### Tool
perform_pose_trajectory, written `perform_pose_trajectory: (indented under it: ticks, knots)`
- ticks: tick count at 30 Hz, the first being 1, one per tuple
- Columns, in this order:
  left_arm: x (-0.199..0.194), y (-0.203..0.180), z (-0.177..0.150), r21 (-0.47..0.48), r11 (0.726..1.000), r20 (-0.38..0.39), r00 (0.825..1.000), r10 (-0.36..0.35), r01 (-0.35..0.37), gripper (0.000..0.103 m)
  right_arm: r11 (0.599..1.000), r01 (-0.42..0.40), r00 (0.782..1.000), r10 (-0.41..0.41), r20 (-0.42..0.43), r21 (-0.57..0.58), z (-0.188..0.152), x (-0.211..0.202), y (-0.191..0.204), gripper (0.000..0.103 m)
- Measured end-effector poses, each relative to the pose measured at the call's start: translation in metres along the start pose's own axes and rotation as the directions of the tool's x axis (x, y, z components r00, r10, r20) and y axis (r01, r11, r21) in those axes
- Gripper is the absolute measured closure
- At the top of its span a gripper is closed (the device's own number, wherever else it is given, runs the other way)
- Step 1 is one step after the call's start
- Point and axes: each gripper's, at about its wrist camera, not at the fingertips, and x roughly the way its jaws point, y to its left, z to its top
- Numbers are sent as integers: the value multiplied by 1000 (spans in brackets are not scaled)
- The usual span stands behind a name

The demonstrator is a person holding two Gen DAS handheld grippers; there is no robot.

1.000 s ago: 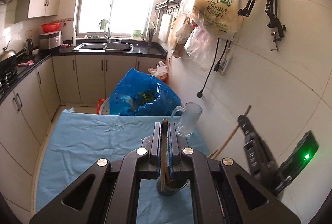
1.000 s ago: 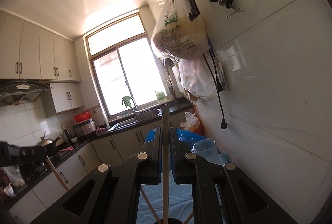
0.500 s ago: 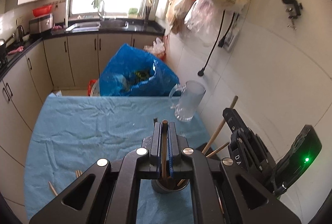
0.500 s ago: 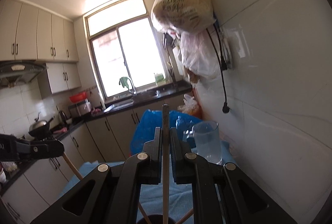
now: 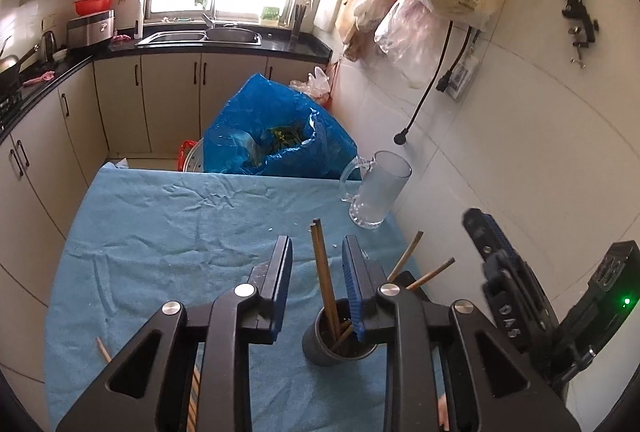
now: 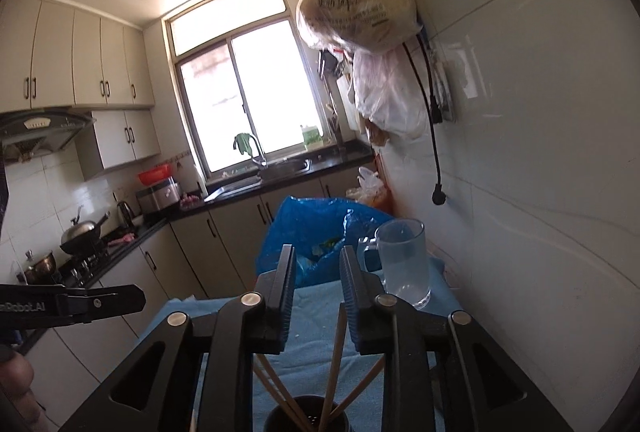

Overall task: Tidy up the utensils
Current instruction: 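Open the left tool and the right tool to release the chopsticks into the cup, then move both open tools back over the remaining chopsticks on the towel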

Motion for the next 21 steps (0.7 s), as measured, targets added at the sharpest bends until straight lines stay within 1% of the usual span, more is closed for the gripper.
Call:
perform_pose_trajectory:
  ticks: [1,5,6,8,10,12,14,15,16,18,19,21]
  knots:
    - [-6,4,-2,-3,1000,6,1000,5,-5,78,1000,-2,1000,2,5,4,0,-6,0,73]
    - [-26,34,-18,-26,998,15,998,58,-57,75,999,-44,999,43,11,14,-5,-33,2,72]
    - [-29,46,-25,-39,996,7,997,83,-83,75,998,-64,998,64,1,9,-9,-40,5,72]
    - [-29,66,-38,-54,992,-21,994,111,-112,75,995,-103,994,103,-27,-10,-18,-47,13,72]
    - [-23,93,-54,-86,984,-72,986,148,-154,75,989,-146,987,143,-72,-38,-31,-51,25,72]
    - [-12,116,-70,-113,974,-133,975,179,-195,75,979,-196,974,187,-130,-60,-47,-50,40,72]
    - [4,138,-87,-126,967,-199,961,192,-220,75,969,-228,959,207,-192,-97,-65,-45,57,72]
    - [14,147,-94,-131,963,-234,951,201,-236,75,963,-244,951,216,-221,-110,-73,-42,64,72]
    - [25,158,-101,-142,955,-268,939,215,-259,75,958,-262,941,227,-250,-118,-80,-38,70,72]
    - [48,173,-109,-151,950,-321,922,216,-275,75,945,-301,912,245,-330,-129,-98,-25,86,72]
    - [61,181,-113,-160,945,-353,910,216,-286,75,942,-309,904,248,-349,-129,-102,-21,90,72]
    - [83,195,-118,-178,939,-394,895,207,-295,75,938,-320,882,245,-403,-131,-115,-8,99,72]
